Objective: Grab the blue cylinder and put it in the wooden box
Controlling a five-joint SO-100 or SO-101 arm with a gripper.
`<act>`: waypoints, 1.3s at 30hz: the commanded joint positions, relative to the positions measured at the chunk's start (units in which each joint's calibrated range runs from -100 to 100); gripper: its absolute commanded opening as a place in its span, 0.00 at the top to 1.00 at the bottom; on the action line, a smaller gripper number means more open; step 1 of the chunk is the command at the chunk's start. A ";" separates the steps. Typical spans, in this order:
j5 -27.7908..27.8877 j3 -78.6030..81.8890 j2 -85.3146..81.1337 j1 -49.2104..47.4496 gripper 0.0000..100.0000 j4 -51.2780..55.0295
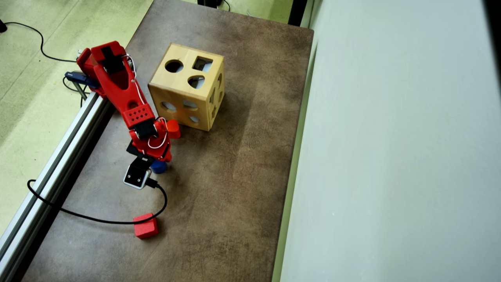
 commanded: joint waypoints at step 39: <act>0.29 -2.00 -1.57 1.94 0.81 -0.78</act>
